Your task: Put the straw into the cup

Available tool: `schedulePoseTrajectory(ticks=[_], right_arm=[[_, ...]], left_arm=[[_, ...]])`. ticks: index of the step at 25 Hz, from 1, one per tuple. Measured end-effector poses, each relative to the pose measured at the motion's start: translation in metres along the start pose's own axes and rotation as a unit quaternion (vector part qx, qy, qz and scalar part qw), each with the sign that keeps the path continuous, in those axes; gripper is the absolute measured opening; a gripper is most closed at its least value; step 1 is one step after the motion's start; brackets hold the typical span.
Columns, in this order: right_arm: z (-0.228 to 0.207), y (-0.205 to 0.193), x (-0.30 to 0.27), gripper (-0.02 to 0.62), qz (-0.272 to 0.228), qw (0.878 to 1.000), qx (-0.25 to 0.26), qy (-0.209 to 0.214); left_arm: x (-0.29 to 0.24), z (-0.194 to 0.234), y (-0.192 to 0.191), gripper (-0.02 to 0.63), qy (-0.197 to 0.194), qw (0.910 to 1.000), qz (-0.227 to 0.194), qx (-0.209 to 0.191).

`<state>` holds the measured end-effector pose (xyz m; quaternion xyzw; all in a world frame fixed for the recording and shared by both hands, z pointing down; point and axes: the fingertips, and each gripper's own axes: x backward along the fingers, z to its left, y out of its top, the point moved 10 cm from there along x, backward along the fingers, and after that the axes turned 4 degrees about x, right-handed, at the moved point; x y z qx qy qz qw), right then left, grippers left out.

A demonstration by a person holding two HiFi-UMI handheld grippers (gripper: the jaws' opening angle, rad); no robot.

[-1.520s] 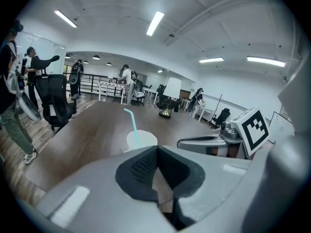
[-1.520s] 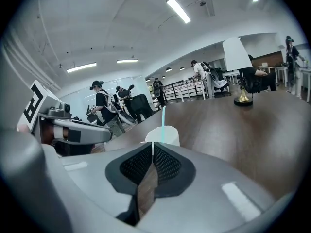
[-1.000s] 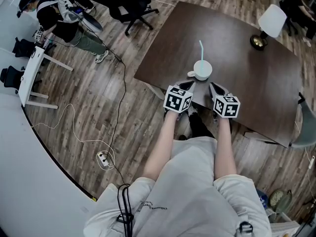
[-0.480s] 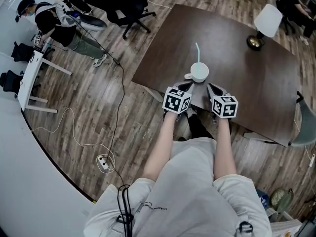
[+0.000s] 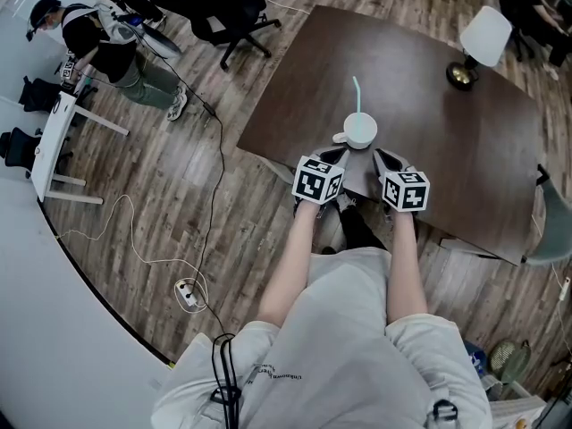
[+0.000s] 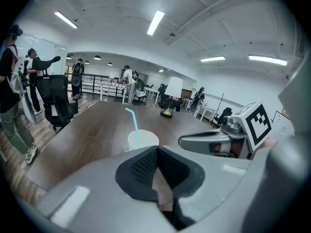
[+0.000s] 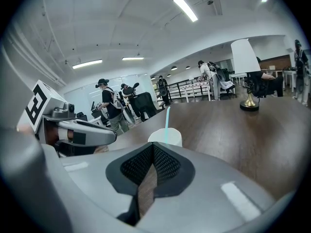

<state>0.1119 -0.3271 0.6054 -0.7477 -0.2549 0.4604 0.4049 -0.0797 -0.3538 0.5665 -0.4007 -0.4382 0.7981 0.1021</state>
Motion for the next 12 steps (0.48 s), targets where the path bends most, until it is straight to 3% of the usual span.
schedulePoseTrajectory(ticks=[12], right_arm=[[0.0026, 0.0023, -0.0073, 0.025, 0.005, 1.000, 0.013, -0.007]], left_arm=[[-0.0073, 0.0103, 0.0023, 0.000, -0.006, 1.0000, 0.004, -0.004]])
